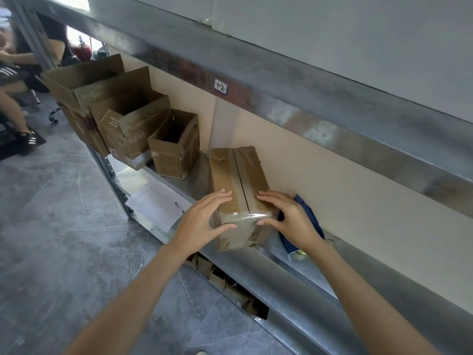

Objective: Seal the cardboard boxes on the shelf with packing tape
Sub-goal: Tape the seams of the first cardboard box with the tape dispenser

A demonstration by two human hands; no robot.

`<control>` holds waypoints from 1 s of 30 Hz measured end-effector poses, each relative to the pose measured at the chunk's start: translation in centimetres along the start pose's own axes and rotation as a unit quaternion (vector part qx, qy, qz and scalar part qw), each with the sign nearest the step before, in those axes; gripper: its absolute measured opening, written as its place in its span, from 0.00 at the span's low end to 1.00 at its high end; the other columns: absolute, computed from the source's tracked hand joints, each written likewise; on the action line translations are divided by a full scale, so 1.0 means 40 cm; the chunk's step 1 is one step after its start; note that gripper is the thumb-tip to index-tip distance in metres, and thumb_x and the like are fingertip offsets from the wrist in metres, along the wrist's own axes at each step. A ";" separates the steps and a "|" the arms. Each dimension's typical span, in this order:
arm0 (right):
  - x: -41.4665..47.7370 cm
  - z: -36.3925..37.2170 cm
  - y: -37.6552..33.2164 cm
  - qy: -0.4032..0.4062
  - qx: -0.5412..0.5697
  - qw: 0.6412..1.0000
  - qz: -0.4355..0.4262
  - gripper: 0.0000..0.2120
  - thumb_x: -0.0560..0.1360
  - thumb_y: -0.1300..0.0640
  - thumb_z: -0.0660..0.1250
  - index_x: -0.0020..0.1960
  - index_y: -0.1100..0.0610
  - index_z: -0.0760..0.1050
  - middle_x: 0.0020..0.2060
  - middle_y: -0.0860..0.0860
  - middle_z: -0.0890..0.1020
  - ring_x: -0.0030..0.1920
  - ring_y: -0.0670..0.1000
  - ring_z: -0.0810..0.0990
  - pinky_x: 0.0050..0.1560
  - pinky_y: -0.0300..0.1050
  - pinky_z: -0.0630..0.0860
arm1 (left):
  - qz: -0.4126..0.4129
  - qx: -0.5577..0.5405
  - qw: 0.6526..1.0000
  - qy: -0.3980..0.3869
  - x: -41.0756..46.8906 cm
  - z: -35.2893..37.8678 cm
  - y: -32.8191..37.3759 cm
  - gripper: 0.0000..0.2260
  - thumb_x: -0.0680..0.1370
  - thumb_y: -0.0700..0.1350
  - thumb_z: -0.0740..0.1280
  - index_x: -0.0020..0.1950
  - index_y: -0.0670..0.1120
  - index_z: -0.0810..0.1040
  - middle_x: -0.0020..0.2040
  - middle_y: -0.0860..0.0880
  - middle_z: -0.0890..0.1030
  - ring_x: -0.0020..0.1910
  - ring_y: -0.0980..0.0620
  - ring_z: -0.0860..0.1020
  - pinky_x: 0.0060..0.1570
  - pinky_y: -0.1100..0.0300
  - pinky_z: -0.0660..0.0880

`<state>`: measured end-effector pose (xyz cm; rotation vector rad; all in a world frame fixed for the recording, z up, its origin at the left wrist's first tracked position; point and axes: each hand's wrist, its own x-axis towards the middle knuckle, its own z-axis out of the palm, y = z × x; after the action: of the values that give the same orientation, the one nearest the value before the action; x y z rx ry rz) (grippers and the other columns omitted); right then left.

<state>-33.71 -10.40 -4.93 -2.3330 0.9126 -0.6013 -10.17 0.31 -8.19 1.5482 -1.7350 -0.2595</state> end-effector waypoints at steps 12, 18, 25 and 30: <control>-0.002 0.022 -0.008 0.027 -0.041 0.999 -0.007 0.36 0.65 0.35 0.73 0.67 0.52 0.75 0.66 0.42 0.75 0.70 0.42 0.67 0.67 0.37 0.65 | -0.015 0.002 0.999 0.031 0.003 0.018 0.028 0.33 0.70 0.65 0.71 0.70 0.50 0.73 0.70 0.57 0.73 0.73 0.63 0.65 0.70 0.64 0.64; 0.000 0.046 -0.022 0.081 -0.047 0.996 -0.005 0.32 0.65 0.38 0.72 0.62 0.57 0.78 0.61 0.47 0.79 0.68 0.46 0.70 0.64 0.38 0.68 | -0.028 -0.004 0.996 0.084 0.002 0.048 0.046 0.27 0.71 0.58 0.74 0.65 0.47 0.76 0.67 0.55 0.76 0.71 0.60 0.68 0.70 0.70 0.61; -0.004 0.028 -0.001 0.043 -0.029 0.999 -0.007 0.30 0.68 0.42 0.74 0.67 0.52 0.75 0.65 0.42 0.75 0.70 0.44 0.67 0.68 0.43 0.69 | -0.005 0.010 0.999 0.047 0.013 0.022 0.018 0.29 0.69 0.61 0.76 0.65 0.48 0.77 0.67 0.56 0.77 0.71 0.61 0.69 0.69 0.64 0.66; 0.002 -0.024 0.024 -0.049 0.015 0.999 -0.003 0.28 0.72 0.50 0.74 0.70 0.47 0.72 0.69 0.39 0.71 0.73 0.39 0.63 0.74 0.47 0.62 | 0.010 -0.001 0.999 -0.035 0.012 -0.024 -0.013 0.31 0.70 0.63 0.73 0.69 0.52 0.74 0.71 0.61 0.72 0.73 0.66 0.63 0.70 0.65 0.59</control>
<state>-34.67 -11.37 -4.82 -2.3185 0.8460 -0.4948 -9.12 0.07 -7.67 1.5371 -1.8033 -0.3089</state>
